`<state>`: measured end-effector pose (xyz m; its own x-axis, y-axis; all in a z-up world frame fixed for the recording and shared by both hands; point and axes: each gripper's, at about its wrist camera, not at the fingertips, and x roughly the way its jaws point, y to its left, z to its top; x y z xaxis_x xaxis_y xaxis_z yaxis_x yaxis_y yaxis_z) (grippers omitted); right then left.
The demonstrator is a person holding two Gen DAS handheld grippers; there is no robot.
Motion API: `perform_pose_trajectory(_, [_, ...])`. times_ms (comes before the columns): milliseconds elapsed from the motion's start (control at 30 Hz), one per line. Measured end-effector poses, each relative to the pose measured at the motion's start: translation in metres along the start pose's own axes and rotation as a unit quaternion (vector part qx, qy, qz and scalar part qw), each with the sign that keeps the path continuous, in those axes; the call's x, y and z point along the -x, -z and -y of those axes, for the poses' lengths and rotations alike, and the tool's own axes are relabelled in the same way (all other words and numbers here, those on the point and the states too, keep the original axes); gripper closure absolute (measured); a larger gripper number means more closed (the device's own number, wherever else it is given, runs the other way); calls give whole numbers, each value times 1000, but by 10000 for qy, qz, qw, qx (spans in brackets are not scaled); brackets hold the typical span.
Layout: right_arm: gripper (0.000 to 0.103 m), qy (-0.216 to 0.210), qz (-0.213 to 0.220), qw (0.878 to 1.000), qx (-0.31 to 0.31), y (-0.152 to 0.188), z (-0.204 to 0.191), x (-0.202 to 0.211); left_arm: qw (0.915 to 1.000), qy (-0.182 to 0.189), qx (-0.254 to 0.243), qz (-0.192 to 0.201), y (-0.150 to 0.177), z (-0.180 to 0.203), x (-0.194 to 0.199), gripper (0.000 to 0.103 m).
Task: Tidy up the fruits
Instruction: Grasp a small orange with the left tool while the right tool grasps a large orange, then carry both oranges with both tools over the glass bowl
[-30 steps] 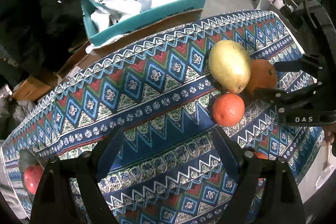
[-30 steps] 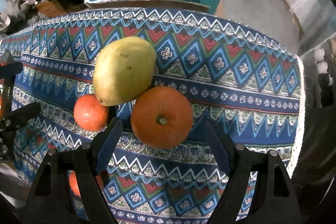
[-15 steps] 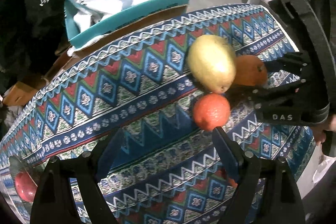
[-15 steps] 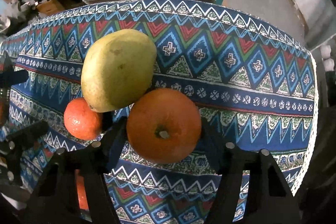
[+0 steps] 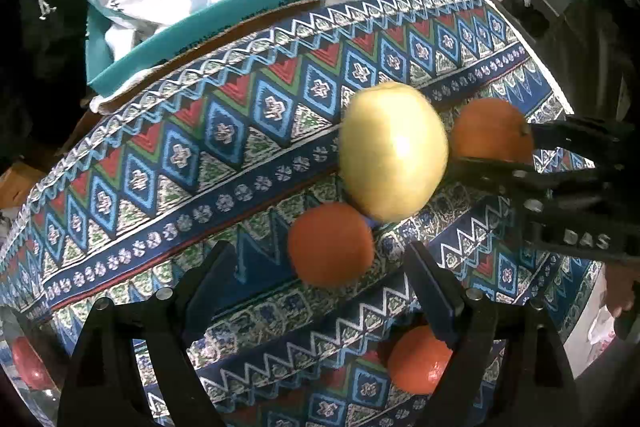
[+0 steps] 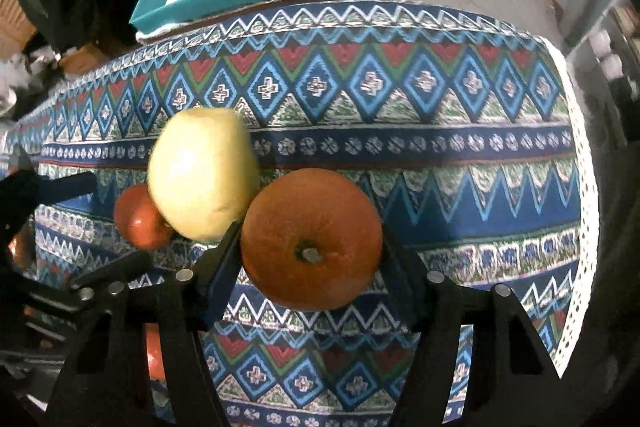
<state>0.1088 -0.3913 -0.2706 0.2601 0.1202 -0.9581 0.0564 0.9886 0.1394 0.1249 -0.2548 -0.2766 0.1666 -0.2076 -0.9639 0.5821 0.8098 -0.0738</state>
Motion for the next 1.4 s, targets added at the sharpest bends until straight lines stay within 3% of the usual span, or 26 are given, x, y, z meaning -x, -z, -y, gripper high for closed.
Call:
perform_pose_trajectory(267, [38,-75,127,9998,-101,20,17,26,10000,-43,-90,4,-4,5,-11,17])
perform_pose_trajectory(333, [38,-71,149,9998,-97,22,17,29,10000,-14,-55,24,-4,4,-13,24])
perform_pose_trajectory(467, [38,-76,145,9998,-105,23,18,30,10000,56,-33,-46,-3,5,-21,53])
perform_pose_trajectory(500, [38,-83,138,9998,-98,20,15,27,9999,106,-5,-42,-3,5,-21,55])
perform_pose_trajectory(867, [38,-81,218,9997,7,16,2,27,9994,73,198,266,6,-5,-5,56])
perform_pose_trajectory(1400, [38,-226,764,9961,379,13,-34,78,9970,43,384,675,26,-20,60,56])
